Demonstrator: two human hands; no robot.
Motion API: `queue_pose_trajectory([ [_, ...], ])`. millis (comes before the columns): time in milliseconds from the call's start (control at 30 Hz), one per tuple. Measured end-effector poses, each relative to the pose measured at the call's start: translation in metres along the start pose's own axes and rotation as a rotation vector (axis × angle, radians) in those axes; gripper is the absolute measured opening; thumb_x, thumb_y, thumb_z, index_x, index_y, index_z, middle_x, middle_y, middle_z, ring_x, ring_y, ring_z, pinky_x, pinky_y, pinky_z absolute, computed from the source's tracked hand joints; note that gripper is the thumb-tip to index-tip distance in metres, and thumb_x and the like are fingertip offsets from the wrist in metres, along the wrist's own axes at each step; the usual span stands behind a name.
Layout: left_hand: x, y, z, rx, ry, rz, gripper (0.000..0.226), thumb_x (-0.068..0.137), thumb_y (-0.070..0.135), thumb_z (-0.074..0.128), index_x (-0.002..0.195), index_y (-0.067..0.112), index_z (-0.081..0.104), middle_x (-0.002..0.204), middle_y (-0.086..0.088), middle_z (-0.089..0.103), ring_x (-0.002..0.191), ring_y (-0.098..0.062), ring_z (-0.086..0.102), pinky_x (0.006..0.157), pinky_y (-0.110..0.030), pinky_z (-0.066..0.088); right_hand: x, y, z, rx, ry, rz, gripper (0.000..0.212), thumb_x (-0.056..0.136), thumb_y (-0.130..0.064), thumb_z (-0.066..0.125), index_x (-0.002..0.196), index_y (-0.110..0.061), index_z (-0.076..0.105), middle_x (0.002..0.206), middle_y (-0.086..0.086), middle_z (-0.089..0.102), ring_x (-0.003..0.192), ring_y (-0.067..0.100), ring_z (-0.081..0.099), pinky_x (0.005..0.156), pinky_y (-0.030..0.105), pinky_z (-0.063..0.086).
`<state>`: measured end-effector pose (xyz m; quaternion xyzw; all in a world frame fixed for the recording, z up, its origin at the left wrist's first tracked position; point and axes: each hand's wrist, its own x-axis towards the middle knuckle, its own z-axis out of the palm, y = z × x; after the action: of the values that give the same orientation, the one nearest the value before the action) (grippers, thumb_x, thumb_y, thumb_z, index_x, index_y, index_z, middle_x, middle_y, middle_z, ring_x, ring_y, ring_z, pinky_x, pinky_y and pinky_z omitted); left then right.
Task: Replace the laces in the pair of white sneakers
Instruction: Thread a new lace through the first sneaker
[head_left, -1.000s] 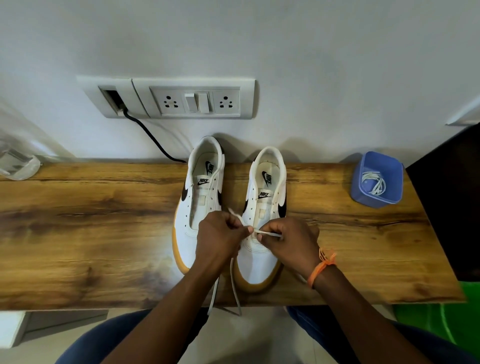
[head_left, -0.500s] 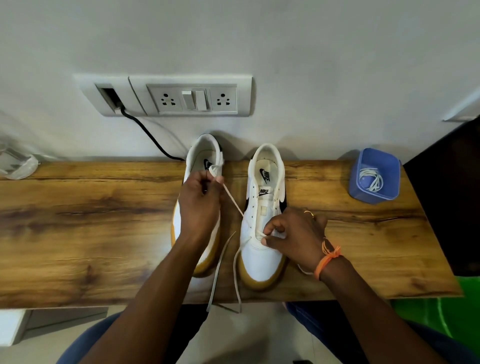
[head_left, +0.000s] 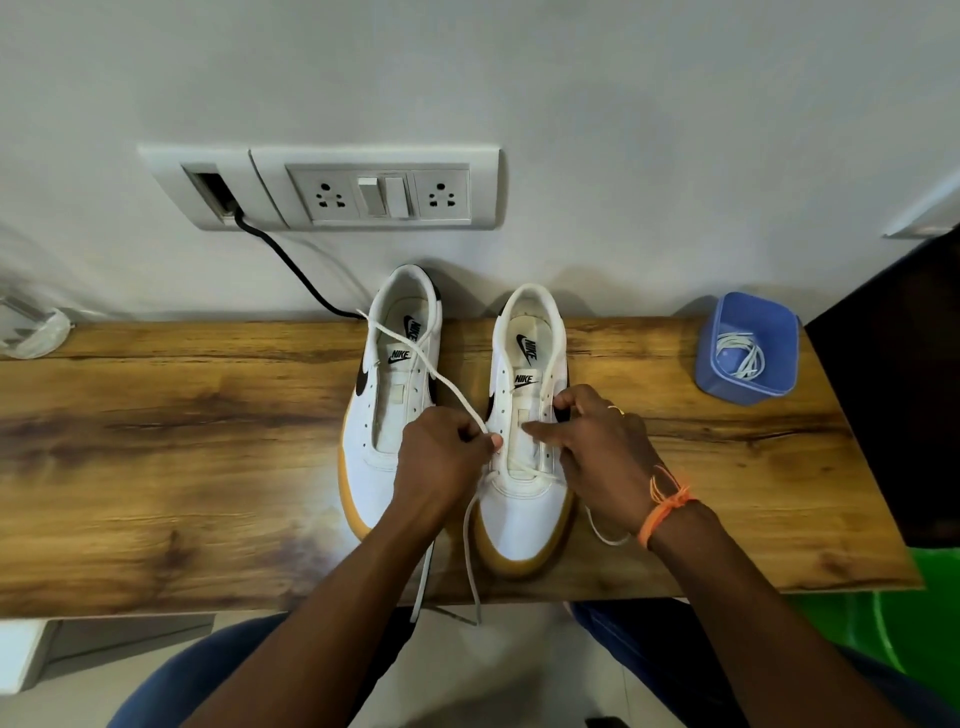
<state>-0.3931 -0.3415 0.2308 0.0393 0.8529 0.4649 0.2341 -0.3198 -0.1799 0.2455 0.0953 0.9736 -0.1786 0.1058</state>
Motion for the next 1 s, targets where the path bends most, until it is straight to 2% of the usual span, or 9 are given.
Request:
queue_pose_trajectory([
  [133,0.006,0.016,-0.017,-0.055,0.187,0.111,0.027,0.092,0.028,0.066,0.072,0.011,0.067,0.064,-0.006,0.067,0.064,-0.026,0.067,0.063,-0.038,0.057,0.000,0.002,-0.006,-0.027,-0.046,0.004,0.051,0.091,-0.008,0.055,0.133,-0.038,0.057,0.139,0.002,0.042,0.128,0.026,0.046,0.104,0.041,0.041],
  [233,0.020,0.015,-0.031,-0.136,0.309,0.149,0.027,0.094,0.034,0.063,0.077,0.014,0.069,0.067,-0.002,0.068,0.066,-0.024,0.067,0.068,-0.044,0.059,0.000,0.003,-0.006,0.024,-0.058,0.007,0.049,0.092,-0.007,0.053,0.132,-0.036,0.059,0.139,0.001,0.042,0.126,0.025,0.048,0.104,0.043,0.041],
  [300,0.020,0.010,-0.029,-0.073,0.190,0.067,0.032,0.094,0.038,0.063,0.076,0.012,0.069,0.066,-0.005,0.068,0.062,-0.021,0.065,0.067,-0.041,0.059,0.000,0.005,-0.004,0.074,-0.059,0.008,0.048,0.093,-0.006,0.053,0.130,-0.035,0.060,0.137,0.000,0.043,0.123,0.024,0.050,0.102,0.044,0.043],
  [367,0.014,0.004,-0.018,0.058,0.019,-0.052,0.049,0.089,0.049,0.066,0.076,0.003,0.067,0.064,-0.012,0.065,0.052,-0.013,0.059,0.057,-0.029,0.054,0.000,0.008,-0.003,0.109,-0.043,0.001,0.049,0.092,-0.004,0.054,0.128,-0.035,0.063,0.133,-0.002,0.046,0.119,0.023,0.052,0.098,0.044,0.046],
  [433,0.008,0.000,-0.010,0.167,-0.056,-0.098,0.059,0.081,0.055,0.072,0.074,-0.003,0.065,0.059,-0.011,0.061,0.041,-0.005,0.053,0.047,-0.019,0.046,0.001,0.011,-0.003,0.134,-0.020,-0.004,0.049,0.091,-0.002,0.056,0.126,-0.035,0.064,0.130,-0.004,0.048,0.117,0.022,0.053,0.096,0.042,0.048],
  [633,0.006,0.006,-0.007,0.262,-0.121,0.080,0.020,0.080,0.030,0.081,0.074,0.015,0.068,0.071,0.005,0.067,0.063,-0.003,0.061,0.057,-0.018,0.044,0.004,0.013,0.000,0.159,-0.006,-0.016,0.048,0.090,-0.004,0.054,0.124,-0.036,0.065,0.127,-0.005,0.047,0.115,0.019,0.053,0.093,0.043,0.049],
  [733,0.008,0.006,-0.006,0.284,-0.119,0.073,0.015,0.084,0.021,0.077,0.073,0.018,0.067,0.077,0.004,0.068,0.071,-0.005,0.061,0.058,-0.015,0.039,0.004,0.015,0.001,0.168,-0.005,-0.016,0.046,0.091,-0.005,0.054,0.124,-0.035,0.065,0.127,-0.005,0.046,0.114,0.020,0.054,0.093,0.042,0.049],
  [833,0.008,0.005,-0.007,0.352,-0.143,0.102,0.010,0.086,0.021,0.075,0.080,0.015,0.068,0.080,0.004,0.067,0.077,-0.008,0.061,0.063,-0.017,0.043,0.005,0.014,0.000,0.165,0.000,-0.026,0.046,0.092,-0.005,0.054,0.124,-0.035,0.066,0.126,-0.005,0.047,0.112,0.019,0.054,0.092,0.041,0.049],
  [1000,0.014,0.008,-0.015,0.335,-0.176,0.076,0.013,0.093,0.020,0.067,0.081,0.014,0.067,0.077,0.009,0.062,0.072,-0.004,0.059,0.060,-0.017,0.041,0.004,0.015,0.000,0.138,0.010,-0.039,0.044,0.092,-0.006,0.055,0.123,-0.033,0.067,0.129,-0.003,0.050,0.113,0.021,0.056,0.094,0.039,0.049],
])
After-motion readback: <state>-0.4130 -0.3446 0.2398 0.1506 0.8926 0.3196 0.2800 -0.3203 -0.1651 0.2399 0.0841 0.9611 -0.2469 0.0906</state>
